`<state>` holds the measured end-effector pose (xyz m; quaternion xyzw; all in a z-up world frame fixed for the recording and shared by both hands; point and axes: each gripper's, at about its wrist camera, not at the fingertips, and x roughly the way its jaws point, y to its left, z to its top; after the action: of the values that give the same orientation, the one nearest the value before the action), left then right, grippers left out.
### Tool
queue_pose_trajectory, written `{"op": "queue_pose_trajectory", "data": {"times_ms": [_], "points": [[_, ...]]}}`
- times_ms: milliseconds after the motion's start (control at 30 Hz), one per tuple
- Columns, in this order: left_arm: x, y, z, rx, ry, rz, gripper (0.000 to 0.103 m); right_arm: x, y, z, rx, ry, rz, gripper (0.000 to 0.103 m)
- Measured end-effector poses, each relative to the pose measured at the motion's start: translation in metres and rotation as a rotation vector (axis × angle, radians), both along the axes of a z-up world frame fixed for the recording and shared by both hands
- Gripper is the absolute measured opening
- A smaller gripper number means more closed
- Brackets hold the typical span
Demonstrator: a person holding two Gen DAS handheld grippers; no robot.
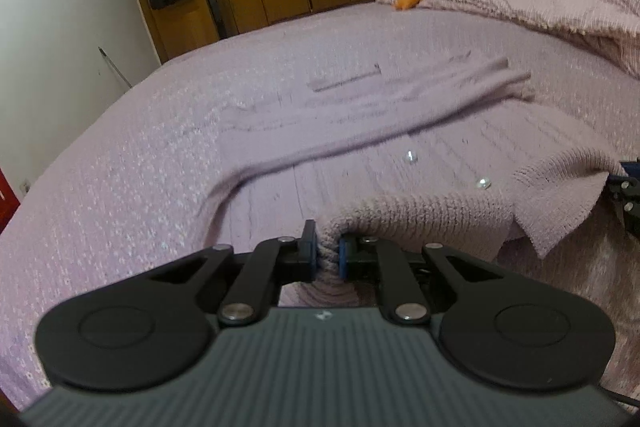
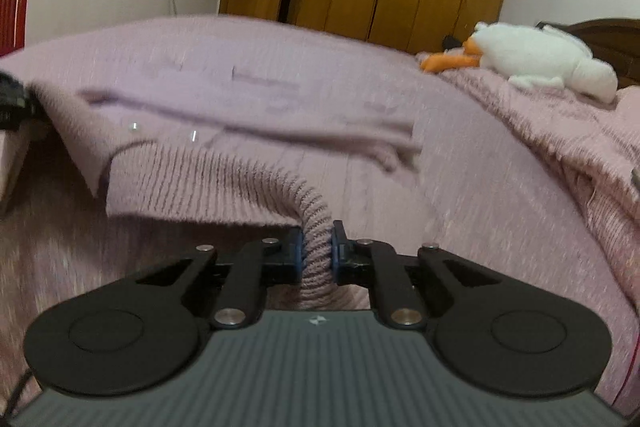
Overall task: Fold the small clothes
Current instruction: 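Lift the hem with both tools and fold it toward the collar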
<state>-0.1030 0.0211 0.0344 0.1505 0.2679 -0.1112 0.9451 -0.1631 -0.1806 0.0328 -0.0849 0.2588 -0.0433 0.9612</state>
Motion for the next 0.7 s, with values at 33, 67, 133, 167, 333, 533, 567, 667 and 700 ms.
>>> {"op": "queue_pose_trajectory", "data": {"times_ms": [33,67,133,167,333,533,567,667,700], "points": [[0.001,0.001,0.003,-0.005,-0.006,0.001,0.012,0.002,0.001,0.006,-0.002,-0.014,0.000,0.014],[0.004,0.001,0.006,-0.010,-0.016,0.003,0.012,0.006,0.001,0.012,-0.003,-0.026,0.003,0.014],[0.009,0.001,0.011,-0.016,-0.034,0.011,0.012,0.013,0.000,0.023,-0.005,-0.047,0.003,0.014],[0.012,0.002,0.015,-0.019,-0.042,0.013,0.012,0.017,-0.001,0.028,-0.004,-0.057,0.004,0.014],[0.034,-0.003,0.035,-0.037,-0.091,0.020,0.012,0.049,-0.005,0.050,-0.011,-0.089,-0.008,0.014],[0.075,-0.018,0.054,-0.019,-0.151,0.013,0.012,0.100,-0.011,0.067,-0.031,-0.140,-0.021,0.013],[0.083,-0.021,0.055,-0.016,-0.160,0.011,0.012,0.109,-0.013,0.069,-0.030,-0.149,-0.024,0.013],[0.110,-0.029,0.057,-0.009,-0.170,0.016,0.012,0.134,-0.016,0.069,-0.028,-0.170,-0.045,0.014],[0.120,-0.031,0.057,-0.010,-0.165,0.020,0.012,0.142,-0.018,0.069,-0.025,-0.177,-0.051,0.014]]}}
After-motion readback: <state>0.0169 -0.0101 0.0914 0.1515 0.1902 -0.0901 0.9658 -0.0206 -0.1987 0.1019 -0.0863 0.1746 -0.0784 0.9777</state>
